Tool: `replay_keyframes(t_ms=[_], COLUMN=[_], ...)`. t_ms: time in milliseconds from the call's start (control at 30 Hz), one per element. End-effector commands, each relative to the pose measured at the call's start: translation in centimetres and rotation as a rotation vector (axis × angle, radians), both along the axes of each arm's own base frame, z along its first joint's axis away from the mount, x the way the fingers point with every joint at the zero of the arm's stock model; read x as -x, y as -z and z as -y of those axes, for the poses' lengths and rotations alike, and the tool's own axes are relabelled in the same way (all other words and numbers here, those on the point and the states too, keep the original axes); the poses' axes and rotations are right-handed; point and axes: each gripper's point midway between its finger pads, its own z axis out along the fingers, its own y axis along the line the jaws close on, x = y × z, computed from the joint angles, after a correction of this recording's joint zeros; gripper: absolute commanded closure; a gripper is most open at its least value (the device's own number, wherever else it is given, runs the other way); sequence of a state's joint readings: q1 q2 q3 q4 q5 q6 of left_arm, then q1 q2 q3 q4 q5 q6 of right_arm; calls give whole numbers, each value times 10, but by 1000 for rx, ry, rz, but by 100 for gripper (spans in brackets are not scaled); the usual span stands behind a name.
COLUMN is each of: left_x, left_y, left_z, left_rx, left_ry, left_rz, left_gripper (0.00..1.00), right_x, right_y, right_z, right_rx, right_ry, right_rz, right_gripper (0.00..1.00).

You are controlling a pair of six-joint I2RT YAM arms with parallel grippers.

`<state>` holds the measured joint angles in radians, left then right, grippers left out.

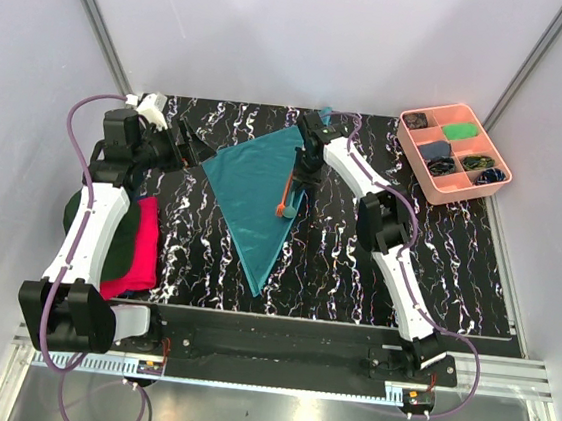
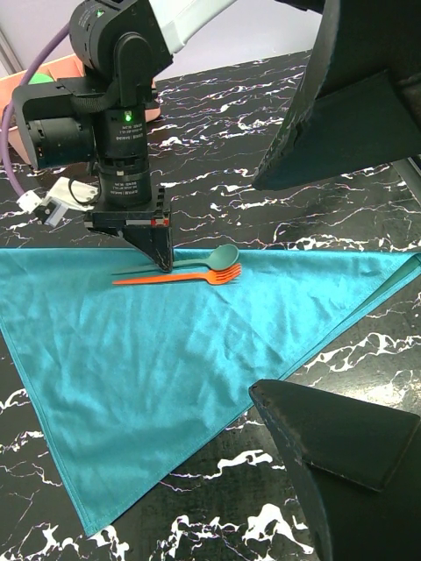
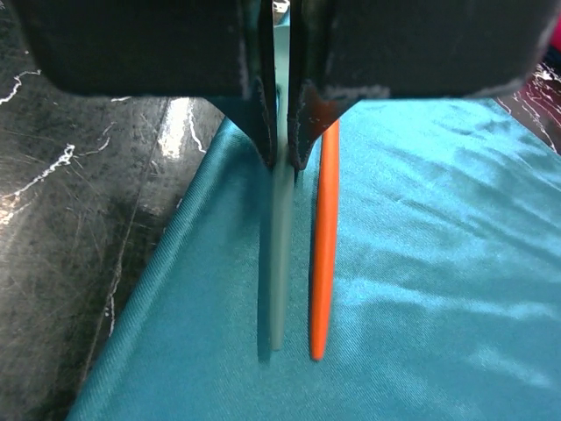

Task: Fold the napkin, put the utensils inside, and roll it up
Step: Place the utensil onto the napkin

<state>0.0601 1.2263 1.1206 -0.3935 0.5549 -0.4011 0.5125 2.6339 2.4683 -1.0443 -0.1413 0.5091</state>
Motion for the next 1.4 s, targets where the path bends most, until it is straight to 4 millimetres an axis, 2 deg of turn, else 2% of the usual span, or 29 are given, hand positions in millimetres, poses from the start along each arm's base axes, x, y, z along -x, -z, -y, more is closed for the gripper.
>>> replay_keyframes(t_ms=[0, 200, 500, 1000, 1133, 1167, 1233, 1267, 1367], left_x=[-4, -4, -3, -3, -3, -3, -3, -3, -4], left_y=[-12, -12, -13, -14, -13, -13, -13, -13, -13], left_z=[4, 5, 6, 7, 6, 6, 6, 6, 6], left_rx=[17, 23, 26, 28, 29, 27, 28, 29, 25], left_ry=[25, 29, 33, 35, 33, 33, 32, 33, 29], left_rz=[52, 51, 52, 56, 52, 54, 53, 52, 54], left_gripper=[8, 8, 8, 8, 8, 8, 8, 8, 8], right_x=[-7, -11, -9, -10, -9, -9, -10, -11, -15], right_y=[-13, -17, -3, 2, -2, -4, -16, -22, -51], right_z=[-8, -12, -16, -20, -24, -25, -29, -30, -38], right_rx=[-19, -33, -31, -26, -38, -45, -72, -81, -138], right_ry=[10, 26, 37, 76, 74, 71, 61, 60, 34], right_rz=[36, 49, 26, 23, 29, 28, 44, 53, 100], right_gripper=[100, 100, 100, 100, 100, 92, 82, 72, 62])
